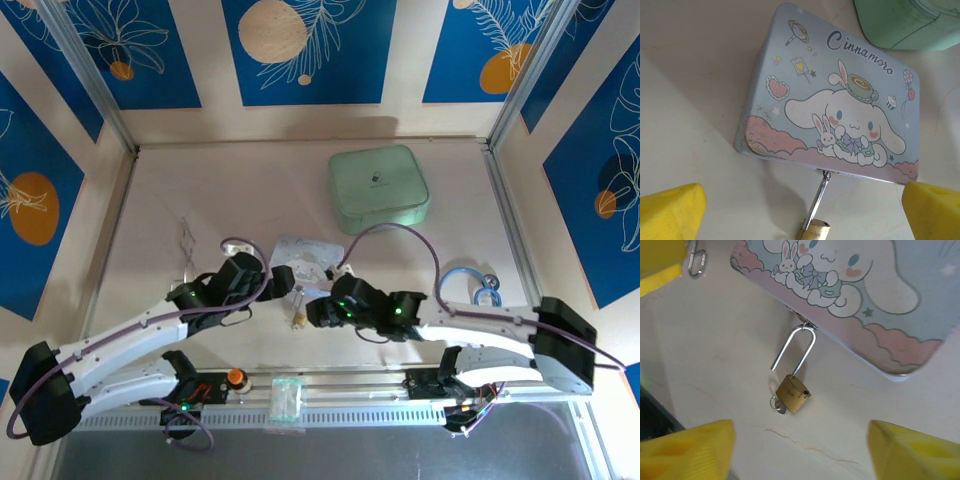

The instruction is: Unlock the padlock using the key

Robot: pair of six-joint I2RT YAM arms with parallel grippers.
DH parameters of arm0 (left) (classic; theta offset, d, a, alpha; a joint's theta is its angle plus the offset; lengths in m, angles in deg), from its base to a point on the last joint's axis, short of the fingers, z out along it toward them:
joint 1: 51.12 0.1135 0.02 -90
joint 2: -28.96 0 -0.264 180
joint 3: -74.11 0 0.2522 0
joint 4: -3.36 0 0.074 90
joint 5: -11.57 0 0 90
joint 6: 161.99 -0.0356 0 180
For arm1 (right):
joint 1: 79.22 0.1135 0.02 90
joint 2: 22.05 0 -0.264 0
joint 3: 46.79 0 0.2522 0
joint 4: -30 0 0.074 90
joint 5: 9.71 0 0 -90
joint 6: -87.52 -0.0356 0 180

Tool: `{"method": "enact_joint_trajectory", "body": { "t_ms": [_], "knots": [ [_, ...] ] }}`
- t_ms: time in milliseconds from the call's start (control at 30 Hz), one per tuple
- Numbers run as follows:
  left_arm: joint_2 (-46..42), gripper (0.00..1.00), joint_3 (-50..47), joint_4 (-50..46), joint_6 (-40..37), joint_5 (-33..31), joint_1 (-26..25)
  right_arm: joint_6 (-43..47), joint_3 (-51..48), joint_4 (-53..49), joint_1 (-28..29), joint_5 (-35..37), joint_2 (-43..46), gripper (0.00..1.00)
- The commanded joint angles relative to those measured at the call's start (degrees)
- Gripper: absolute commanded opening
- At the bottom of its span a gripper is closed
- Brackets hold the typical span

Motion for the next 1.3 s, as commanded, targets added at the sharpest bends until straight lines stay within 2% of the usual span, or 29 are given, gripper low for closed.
{"method": "enact_joint_trajectory", "body": {
  "t_ms": [0, 267, 467, 767, 1000, 1167, 1267],
  "knots": [
    [-2.3, 0.99, -1.4, 1.9, -1.2, 4.5, 2.0, -1.2, 5.0, -4.5, 1.0, 2.1, -6.5, 0.64],
    [-3.3, 0.99, -5.1, 4.3, 1.2, 5.8, 2.8, -1.4, 14.0, -9.5, 3.0, 2.1, -21.3, 0.6],
    [-2.7, 0.99, -6.3, 5.0, 1.7, 5.9, 2.9, -0.7, 17.6, -10.3, 2.9, 1.0, -27.2, 0.59],
    [-2.9, 0.99, -7.2, 5.1, 1.9, 4.6, 2.9, -1.0, 20.2, -10.7, 3.4, -0.5, -32.0, 0.57],
    [-2.5, 0.99, -7.3, 5.4, 1.9, 4.3, 2.8, -2.9, 18.8, -11.1, 3.8, -2.0, -31.6, 0.49],
    [-1.8, 0.99, -6.9, 5.6, 2.0, 4.1, 2.9, -3.8, 17.3, -10.3, 3.0, -5.0, -30.9, 0.37],
    [-1.7, 0.99, -6.4, 5.3, 2.1, 3.8, 2.8, -4.6, 16.3, -10.4, 2.8, -5.2, -30.6, 0.36]
  ]
}}
